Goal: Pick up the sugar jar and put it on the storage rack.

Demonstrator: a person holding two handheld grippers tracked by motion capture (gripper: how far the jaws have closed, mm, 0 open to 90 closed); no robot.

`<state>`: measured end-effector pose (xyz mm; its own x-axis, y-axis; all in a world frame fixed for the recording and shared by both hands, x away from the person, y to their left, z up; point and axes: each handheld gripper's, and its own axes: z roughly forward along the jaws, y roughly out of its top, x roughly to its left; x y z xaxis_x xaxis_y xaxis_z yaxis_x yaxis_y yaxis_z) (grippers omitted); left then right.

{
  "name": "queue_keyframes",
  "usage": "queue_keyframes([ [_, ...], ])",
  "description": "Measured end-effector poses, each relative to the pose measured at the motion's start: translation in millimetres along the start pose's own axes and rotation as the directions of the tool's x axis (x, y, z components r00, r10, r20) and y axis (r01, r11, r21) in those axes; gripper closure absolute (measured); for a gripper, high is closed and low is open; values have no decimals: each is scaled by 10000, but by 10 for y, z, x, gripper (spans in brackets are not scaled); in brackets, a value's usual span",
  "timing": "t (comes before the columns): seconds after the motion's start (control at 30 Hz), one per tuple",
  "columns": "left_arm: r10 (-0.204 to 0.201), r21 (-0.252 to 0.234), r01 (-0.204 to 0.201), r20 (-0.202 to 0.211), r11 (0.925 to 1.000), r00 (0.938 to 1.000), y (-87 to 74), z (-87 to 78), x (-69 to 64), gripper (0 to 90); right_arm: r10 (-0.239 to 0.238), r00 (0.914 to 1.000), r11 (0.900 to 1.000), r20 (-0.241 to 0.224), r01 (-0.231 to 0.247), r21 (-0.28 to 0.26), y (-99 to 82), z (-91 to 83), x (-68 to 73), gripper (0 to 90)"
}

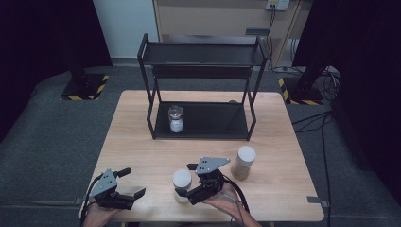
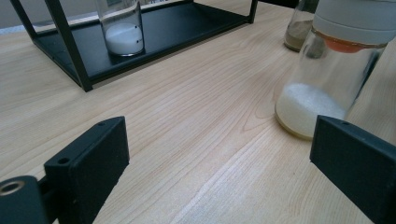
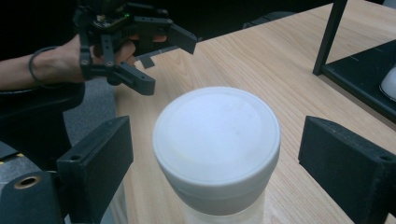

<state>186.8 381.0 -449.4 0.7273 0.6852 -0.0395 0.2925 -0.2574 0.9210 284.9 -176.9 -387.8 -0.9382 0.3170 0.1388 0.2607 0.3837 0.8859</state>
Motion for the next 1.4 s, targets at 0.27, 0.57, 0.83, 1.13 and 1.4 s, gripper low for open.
queue_keyframes([
  [0.27, 20, 25, -20, -4, 10000, 10000, 3, 2, -1, 35, -19, 9999, 9997, 152, 15, 245, -56, 130, 13, 178],
  [0.57, 47, 56, -47, -4, 10000, 10000, 7, 2, -2, 36, -592, 9964, 9982, 601, 591, 44, -90, 144, 160, 335],
  [0.83, 82, 178, -81, -53, 9998, 10000, 20, 14, -14, 36, -567, 9955, 9982, 765, 550, 244, -21, 143, 169, 336],
  [1.13, 122, 251, -121, -67, 9996, 9999, 29, 20, -19, 36, -291, 9950, 9994, 952, 271, 223, 133, 92, 103, 337],
  [1.4, 116, 260, -114, -56, 9996, 9999, 29, 21, -18, 36, 79, 9900, 9998, 1406, -102, 155, 313, 47, 18, 336],
])
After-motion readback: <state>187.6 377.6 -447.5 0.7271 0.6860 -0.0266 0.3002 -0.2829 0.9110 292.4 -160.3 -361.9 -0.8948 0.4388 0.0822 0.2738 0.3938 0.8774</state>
